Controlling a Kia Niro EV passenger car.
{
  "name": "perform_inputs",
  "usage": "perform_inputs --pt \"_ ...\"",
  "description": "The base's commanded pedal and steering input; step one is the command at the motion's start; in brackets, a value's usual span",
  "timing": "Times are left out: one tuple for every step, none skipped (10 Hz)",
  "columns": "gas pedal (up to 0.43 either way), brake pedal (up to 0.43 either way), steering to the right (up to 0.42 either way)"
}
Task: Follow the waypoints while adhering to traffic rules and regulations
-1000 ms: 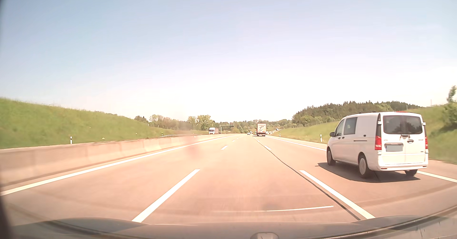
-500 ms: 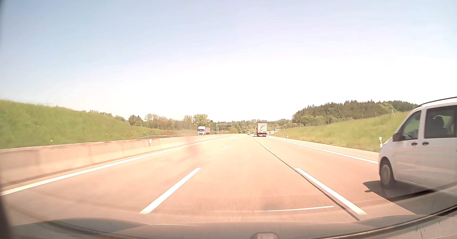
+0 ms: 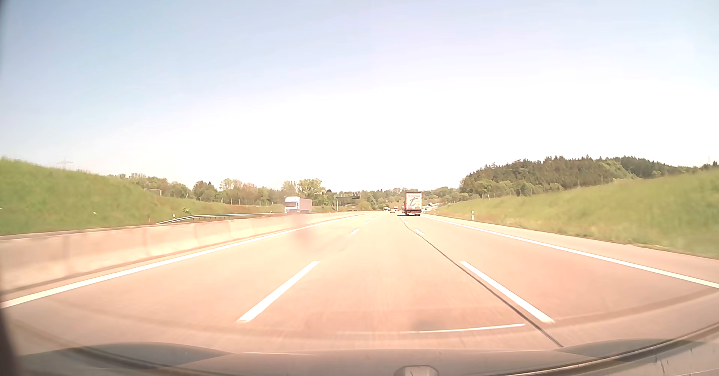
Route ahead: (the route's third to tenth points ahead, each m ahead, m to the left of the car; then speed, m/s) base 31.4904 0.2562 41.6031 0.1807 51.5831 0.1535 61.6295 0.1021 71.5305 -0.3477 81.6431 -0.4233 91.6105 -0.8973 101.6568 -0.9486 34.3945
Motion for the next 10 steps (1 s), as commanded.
perform_inputs --pt "0.000 0.000 0.002" --pt "0.000 0.000 0.002" --pt "0.000 0.000 0.002" --pt "0.000 0.000 0.002" --pt "0.000 0.000 0.002" --pt "0.000 0.000 0.002" --pt "0.000 0.000 0.002" --pt "0.000 0.000 0.002" --pt "0.000 0.000 0.002" --pt "0.000 0.000 0.002"
